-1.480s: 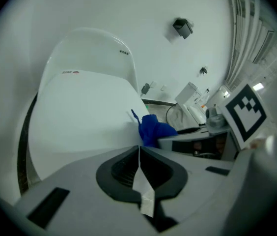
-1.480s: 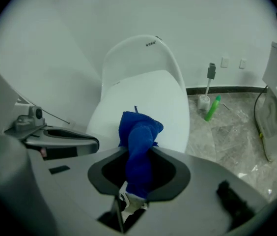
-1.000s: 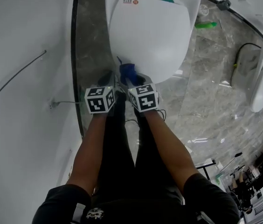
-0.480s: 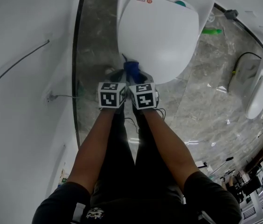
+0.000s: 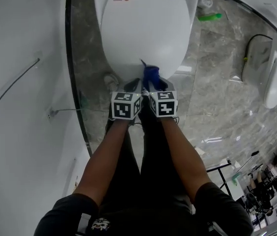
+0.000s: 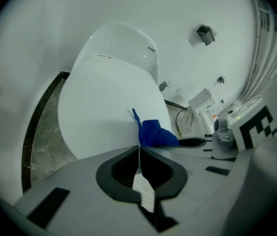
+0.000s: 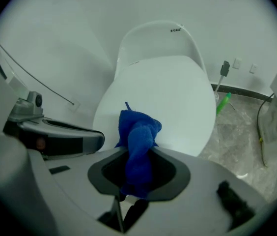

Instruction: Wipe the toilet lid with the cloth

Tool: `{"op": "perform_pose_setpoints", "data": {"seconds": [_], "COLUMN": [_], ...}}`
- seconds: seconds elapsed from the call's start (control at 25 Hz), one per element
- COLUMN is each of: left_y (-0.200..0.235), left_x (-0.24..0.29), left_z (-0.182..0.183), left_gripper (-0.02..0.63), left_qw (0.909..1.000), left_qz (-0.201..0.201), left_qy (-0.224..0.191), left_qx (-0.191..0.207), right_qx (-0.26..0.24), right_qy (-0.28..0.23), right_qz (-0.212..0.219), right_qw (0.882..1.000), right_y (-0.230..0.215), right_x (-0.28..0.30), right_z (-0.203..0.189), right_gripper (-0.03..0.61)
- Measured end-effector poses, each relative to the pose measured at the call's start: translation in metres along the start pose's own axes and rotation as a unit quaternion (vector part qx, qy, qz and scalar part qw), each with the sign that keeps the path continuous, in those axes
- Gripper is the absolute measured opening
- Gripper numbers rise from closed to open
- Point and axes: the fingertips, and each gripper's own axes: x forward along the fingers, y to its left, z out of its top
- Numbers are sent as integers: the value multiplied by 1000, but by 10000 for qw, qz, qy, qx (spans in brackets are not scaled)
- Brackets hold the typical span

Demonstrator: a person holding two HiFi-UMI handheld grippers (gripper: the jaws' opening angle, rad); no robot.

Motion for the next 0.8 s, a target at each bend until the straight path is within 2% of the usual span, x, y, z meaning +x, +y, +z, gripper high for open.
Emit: {"op": "perform_pose_setpoints", "data": {"seconds": [0.24, 0.44, 0.64, 0.8], "left_y": [-45, -56, -68, -94], "left_x": [20, 15, -46, -116], "left_z": [-9, 5, 59, 131], "left_gripper": [18, 18, 18, 18], "left_qw": [9990, 9980, 9930, 9783], "left_qz": [-192, -196, -178, -70], "left_qy": [212, 117, -625, -1506], "left_qx": [338, 595, 989, 1422], "right_qx": [186, 158, -32, -523], "right_qy": [12, -258, -943, -1957], "right_qz": [-327, -381, -401, -546], "right_qw": [9993, 9988, 9947, 9777], "right_y": [-53, -63, -43, -27], "right_x": [-15, -33, -96, -186], "right_z": [-21, -10, 33, 115], "right_gripper": [86, 86, 86, 85]}}
